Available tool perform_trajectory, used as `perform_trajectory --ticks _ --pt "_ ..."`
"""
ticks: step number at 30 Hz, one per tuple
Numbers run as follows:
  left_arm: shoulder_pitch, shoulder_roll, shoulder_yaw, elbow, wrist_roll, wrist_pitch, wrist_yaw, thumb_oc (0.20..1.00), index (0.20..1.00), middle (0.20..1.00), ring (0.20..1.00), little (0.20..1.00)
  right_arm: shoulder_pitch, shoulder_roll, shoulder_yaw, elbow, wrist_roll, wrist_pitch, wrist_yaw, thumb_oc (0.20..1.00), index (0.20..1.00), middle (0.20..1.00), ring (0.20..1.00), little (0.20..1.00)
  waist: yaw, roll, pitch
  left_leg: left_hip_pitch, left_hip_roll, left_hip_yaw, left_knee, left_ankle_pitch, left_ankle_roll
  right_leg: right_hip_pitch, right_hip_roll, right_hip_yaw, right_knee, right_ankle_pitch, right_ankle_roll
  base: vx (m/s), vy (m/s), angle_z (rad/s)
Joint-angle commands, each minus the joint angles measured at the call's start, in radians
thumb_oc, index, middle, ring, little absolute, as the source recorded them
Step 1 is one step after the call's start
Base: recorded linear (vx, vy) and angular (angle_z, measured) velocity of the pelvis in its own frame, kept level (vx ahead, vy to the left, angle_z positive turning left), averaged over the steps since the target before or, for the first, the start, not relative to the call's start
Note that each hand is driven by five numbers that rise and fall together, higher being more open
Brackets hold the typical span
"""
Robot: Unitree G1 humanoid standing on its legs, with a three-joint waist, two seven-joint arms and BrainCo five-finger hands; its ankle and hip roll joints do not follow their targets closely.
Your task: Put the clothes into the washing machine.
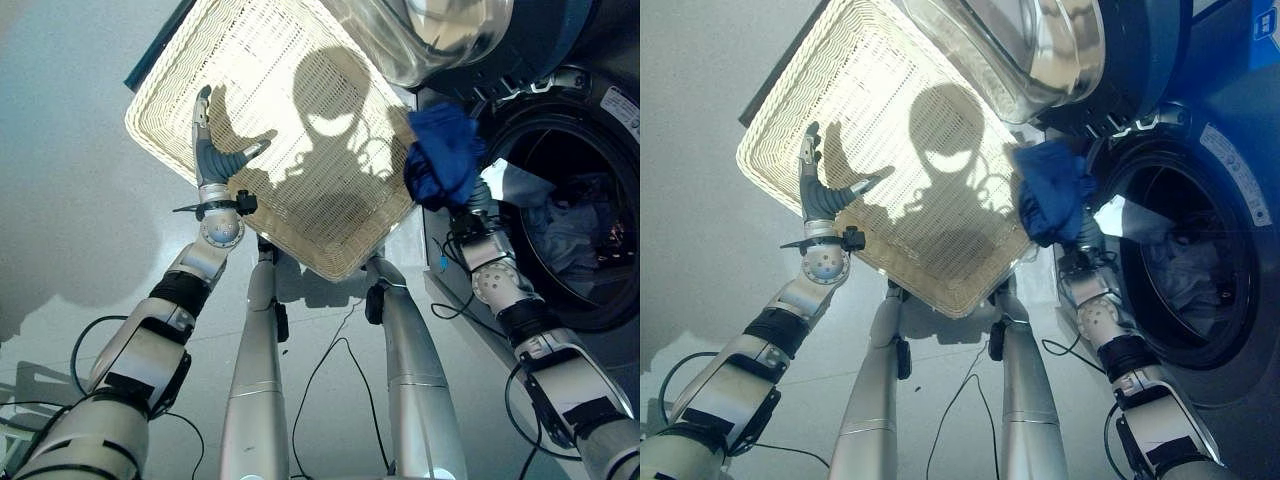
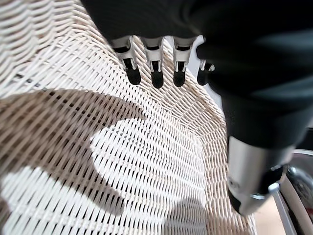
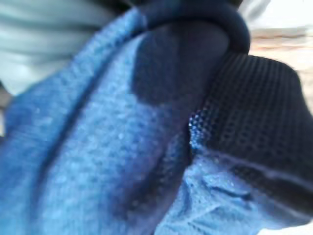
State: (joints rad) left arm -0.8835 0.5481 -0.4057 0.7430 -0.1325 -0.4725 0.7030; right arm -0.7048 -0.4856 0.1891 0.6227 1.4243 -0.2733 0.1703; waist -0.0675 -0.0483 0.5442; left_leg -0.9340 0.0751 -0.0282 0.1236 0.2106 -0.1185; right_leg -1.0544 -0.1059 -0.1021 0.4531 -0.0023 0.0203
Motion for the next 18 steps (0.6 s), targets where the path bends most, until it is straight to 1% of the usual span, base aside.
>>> perform_trajectory --ticks 1,4,5,6,8,9,10,11,12,13,14,15,16,17,18 --pt "-0.015 0.008 0.059 0.019 -0.005 -0.086 -0.006 1.0 1.0 1.0 1.0 1.0 0.046 -0.05 -0.089 0.028 0.219 -0.077 0.088 0.2 0.2 0.2 0.2 0.2 -0.008 -0.008 -0.024 -0.008 -0.038 0.045 0.088 -0.103 -0.011 0.067 0.025 -0.005 -0.212 0.174 0.143 0.0 -0.021 -0.04" --pt "-0.018 0.012 0.057 0.027 -0.009 -0.092 -0.008 1.0 1.0 1.0 1.0 1.0 0.044 -0.059 -0.112 0.064 0.264 -0.075 0.106 0.2 0.2 0.2 0.2 0.2 -0.008 -0.009 -0.024 -0.01 -0.037 0.045 0.088 -0.106 -0.011 0.066 0.025 -0.006 -0.215 0.175 0.144 0.0 0.0 0.0" --pt "-0.019 0.013 0.055 0.036 -0.011 -0.098 -0.01 1.0 1.0 1.0 1.0 1.0 0.044 -0.065 -0.132 0.099 0.29 -0.067 0.125 0.2 0.2 0.2 0.2 0.2 -0.009 -0.009 -0.024 -0.01 -0.036 0.045 0.09 -0.108 -0.011 0.067 0.024 -0.006 -0.215 0.176 0.145 0.0 0.0 0.0" --pt "-0.027 0.022 0.05 0.058 -0.023 -0.113 -0.017 1.0 1.0 1.0 1.0 1.0 0.036 -0.082 -0.181 0.182 0.347 -0.057 0.135 0.2 0.2 0.2 0.2 0.2 -0.01 -0.008 -0.024 -0.008 -0.036 0.043 0.09 -0.112 -0.011 0.07 0.022 -0.006 -0.22 0.179 0.146 0.0 -0.012 -0.05" --pt "-0.041 0.029 0.047 0.076 -0.034 -0.127 -0.024 1.0 1.0 1.0 1.0 1.0 0.018 -0.097 -0.212 0.236 0.37 -0.051 0.11 0.2 0.2 0.2 0.2 0.2 -0.011 -0.006 -0.024 -0.02 -0.037 0.044 0.089 -0.101 -0.009 0.061 0.02 -0.007 -0.224 0.19 0.144 0.0 -0.004 -0.05" --pt "-0.037 0.028 0.046 0.083 -0.036 -0.132 -0.026 1.0 1.0 1.0 1.0 1.0 0.021 -0.1 -0.218 0.262 0.361 -0.042 0.088 0.2 0.2 0.2 0.2 0.2 -0.01 -0.005 -0.024 -0.01 -0.035 0.045 0.092 -0.111 -0.011 0.071 0.02 -0.007 -0.221 0.181 0.146 0.0 0.0 0.0" --pt "-0.043 0.029 0.047 0.084 -0.036 -0.133 -0.027 1.0 1.0 1.0 1.0 1.0 0.015 -0.102 -0.221 0.267 0.357 -0.037 0.081 0.2 0.2 0.2 0.2 0.2 -0.011 -0.005 -0.024 -0.02 -0.035 0.046 0.091 -0.102 -0.01 0.062 0.019 -0.007 -0.224 0.189 0.145 0.0 0.0 0.0" --pt "-0.041 0.027 0.045 0.088 -0.038 -0.134 -0.027 1.0 1.0 1.0 1.0 1.0 0.017 -0.106 -0.224 0.294 0.341 -0.024 0.053 0.2 0.2 0.2 0.2 0.2 -0.01 -0.004 -0.024 -0.01 -0.034 0.045 0.093 -0.111 -0.011 0.072 0.02 -0.006 -0.221 0.181 0.146 0.0 0.0 0.0" --pt "-0.051 0.024 0.033 0.096 -0.042 -0.133 -0.021 1.0 1.0 1.0 1.0 1.0 0.015 -0.108 -0.226 0.339 0.274 0.017 -0.029 0.2 0.2 0.2 0.2 0.2 -0.01 -0.002 -0.024 -0.011 -0.036 0.045 0.091 -0.111 -0.008 0.071 0.019 -0.006 -0.225 0.184 0.144 0.0 0.0 0.0" --pt "-0.058 0.025 0.032 0.096 -0.042 -0.133 -0.019 1.0 1.0 1.0 1.0 1.0 0.01 -0.109 -0.228 0.343 0.26 0.024 -0.045 0.2 0.2 0.2 0.2 0.2 -0.01 -0.002 -0.024 -0.021 -0.037 0.046 0.089 -0.102 -0.007 0.062 0.018 -0.006 -0.228 0.193 0.142 0.0 0.0 0.0" --pt "-0.058 0.019 0.023 0.093 -0.043 -0.128 -0.014 1.0 1.0 1.0 1.0 1.0 0.003 -0.112 -0.215 0.388 0.209 0.079 -0.111 0.2 0.2 0.2 0.2 0.2 -0.005 0.001 -0.024 -0.013 -0.038 0.044 0.093 -0.111 -0.006 0.071 0.018 -0.007 -0.226 0.184 0.142 0.0 0.0 0.0" --pt "-0.06 0.015 0.02 0.093 -0.041 -0.127 -0.013 1.0 1.0 1.0 1.0 1.0 -0.007 -0.116 -0.206 0.422 0.166 0.13 -0.155 0.2 0.2 0.2 0.2 0.2 -0.001 0.003 -0.024 -0.014 -0.038 0.044 0.093 -0.11 -0.006 0.071 0.018 -0.009 -0.225 0.184 0.141 0.0 0.0 0.0" --pt "-0.06 0.013 0.018 0.094 -0.041 -0.127 -0.013 1.0 1.0 1.0 1.0 1.0 -0.013 -0.12 -0.202 0.444 0.141 0.155 -0.174 0.2 0.2 0.2 0.2 0.2 0.001 0.004 -0.024 -0.012 -0.038 0.043 0.094 -0.11 -0.005 0.073 0.019 -0.01 -0.224 0.183 0.14 0.0 -0.036 -0.01" --pt "-0.065 0.012 0.012 0.095 -0.042 -0.126 -0.015 1.0 1.0 1.0 1.0 1.0 -0.03 -0.131 -0.186 0.487 0.104 0.206 -0.211 0.2 0.2 0.2 0.2 0.2 0.006 0.006 -0.024 -0.014 -0.04 0.041 0.095 -0.109 -0.004 0.073 0.019 -0.012 -0.224 0.184 0.139 -0.01 -0.036 -0.01" --pt "-0.073 0.012 0.009 0.093 -0.042 -0.122 -0.014 1.0 1.0 1.0 1.0 1.0 -0.046 -0.139 -0.177 0.505 0.081 0.234 -0.235 0.2 0.2 0.2 0.2 0.2 0.008 0.007 -0.024 -0.025 -0.041 0.041 0.093 -0.098 -0.003 0.064 0.017 -0.014 -0.228 0.194 0.137 0.0 -0.04 -0.01"
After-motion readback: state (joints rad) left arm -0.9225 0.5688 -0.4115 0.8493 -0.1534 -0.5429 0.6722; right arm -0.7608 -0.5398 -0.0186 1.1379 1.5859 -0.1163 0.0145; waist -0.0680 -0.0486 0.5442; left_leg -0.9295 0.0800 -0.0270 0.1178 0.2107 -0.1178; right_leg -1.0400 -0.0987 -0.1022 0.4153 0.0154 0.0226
